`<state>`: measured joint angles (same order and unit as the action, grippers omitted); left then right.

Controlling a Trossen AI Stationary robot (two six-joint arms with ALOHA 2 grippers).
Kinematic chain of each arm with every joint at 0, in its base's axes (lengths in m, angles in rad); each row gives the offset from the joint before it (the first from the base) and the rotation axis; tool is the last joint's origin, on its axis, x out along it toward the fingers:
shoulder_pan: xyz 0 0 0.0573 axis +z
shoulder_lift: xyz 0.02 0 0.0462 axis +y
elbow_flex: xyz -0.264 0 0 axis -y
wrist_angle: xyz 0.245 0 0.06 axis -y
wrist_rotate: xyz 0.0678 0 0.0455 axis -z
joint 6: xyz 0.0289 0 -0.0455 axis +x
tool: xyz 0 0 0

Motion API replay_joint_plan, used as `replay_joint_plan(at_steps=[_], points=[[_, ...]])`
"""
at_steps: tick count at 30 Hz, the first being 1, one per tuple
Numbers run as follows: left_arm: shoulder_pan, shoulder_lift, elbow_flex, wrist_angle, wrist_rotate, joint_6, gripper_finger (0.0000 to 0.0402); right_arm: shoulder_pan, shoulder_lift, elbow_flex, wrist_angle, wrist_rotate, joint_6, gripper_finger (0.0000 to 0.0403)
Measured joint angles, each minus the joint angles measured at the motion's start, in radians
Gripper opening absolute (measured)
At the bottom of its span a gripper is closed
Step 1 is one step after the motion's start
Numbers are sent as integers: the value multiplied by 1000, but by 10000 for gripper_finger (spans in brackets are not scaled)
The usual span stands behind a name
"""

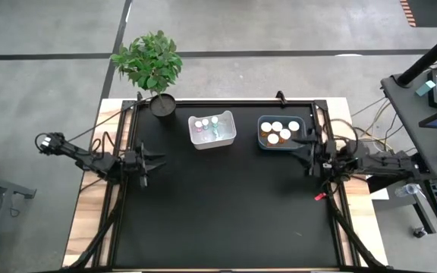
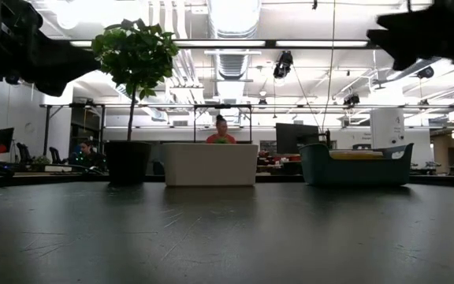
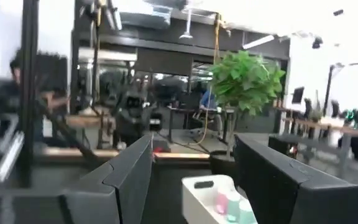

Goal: Pick and place medicine bottles into bin by pill shape (circle, oval)
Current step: Return to Home Position

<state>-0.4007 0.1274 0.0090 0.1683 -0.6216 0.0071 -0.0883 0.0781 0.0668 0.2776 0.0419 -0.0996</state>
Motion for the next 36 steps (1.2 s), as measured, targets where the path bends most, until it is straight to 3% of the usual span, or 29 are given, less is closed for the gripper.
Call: replay_joint_plan(at_steps=[3,6,8,14,20,31,36], points=[[0,16,0,4,0,0,122,1,-75,-53,-114,48,-84,215],[0,30,0,6,0,0,122,3,-76,-53,-236,190,-30,215],[0,40,0,2,0,0,122,-6,-59,-54,-230,214,-20,215],[0,70,0,5,0,0,122,27,-75,-54,-237,193,-80,215],[0,98,0,6,0,0,122,27,-77,-55,-249,100,-93,215],[0,144,0,6,0,0,122,3,13,-56,-253,54,214,215],[0,163,0,6,0,0,122,3,61,-56,-248,55,197,215]])
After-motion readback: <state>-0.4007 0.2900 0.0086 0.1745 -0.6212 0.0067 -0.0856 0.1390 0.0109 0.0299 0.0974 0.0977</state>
